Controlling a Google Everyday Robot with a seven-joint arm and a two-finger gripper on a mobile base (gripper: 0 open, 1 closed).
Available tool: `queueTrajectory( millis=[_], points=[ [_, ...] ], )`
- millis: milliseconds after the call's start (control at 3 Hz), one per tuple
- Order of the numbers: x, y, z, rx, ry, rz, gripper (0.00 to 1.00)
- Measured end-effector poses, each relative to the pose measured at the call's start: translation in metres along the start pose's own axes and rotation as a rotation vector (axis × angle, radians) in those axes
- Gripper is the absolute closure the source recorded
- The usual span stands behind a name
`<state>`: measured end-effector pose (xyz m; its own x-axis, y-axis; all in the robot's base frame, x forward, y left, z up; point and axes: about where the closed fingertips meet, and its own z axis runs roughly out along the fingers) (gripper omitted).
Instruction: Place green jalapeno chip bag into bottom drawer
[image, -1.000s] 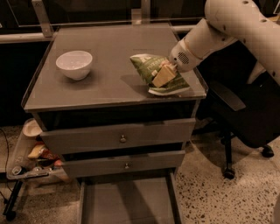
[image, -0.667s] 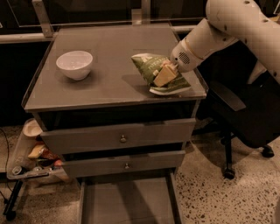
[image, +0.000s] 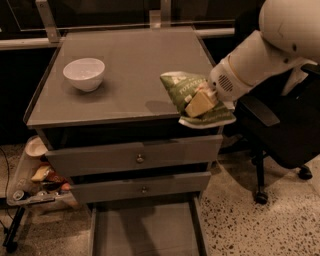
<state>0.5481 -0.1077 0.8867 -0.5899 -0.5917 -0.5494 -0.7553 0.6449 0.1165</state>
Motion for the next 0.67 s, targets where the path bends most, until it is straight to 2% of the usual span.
queueTrajectory(
  millis=[333,667],
  points=[
    [0.042,0.052,-0.015,0.017,0.014,0.081,1.00],
    [0.080,0.063,0.003,-0.005,0.085,0.108,1.00]
  ],
)
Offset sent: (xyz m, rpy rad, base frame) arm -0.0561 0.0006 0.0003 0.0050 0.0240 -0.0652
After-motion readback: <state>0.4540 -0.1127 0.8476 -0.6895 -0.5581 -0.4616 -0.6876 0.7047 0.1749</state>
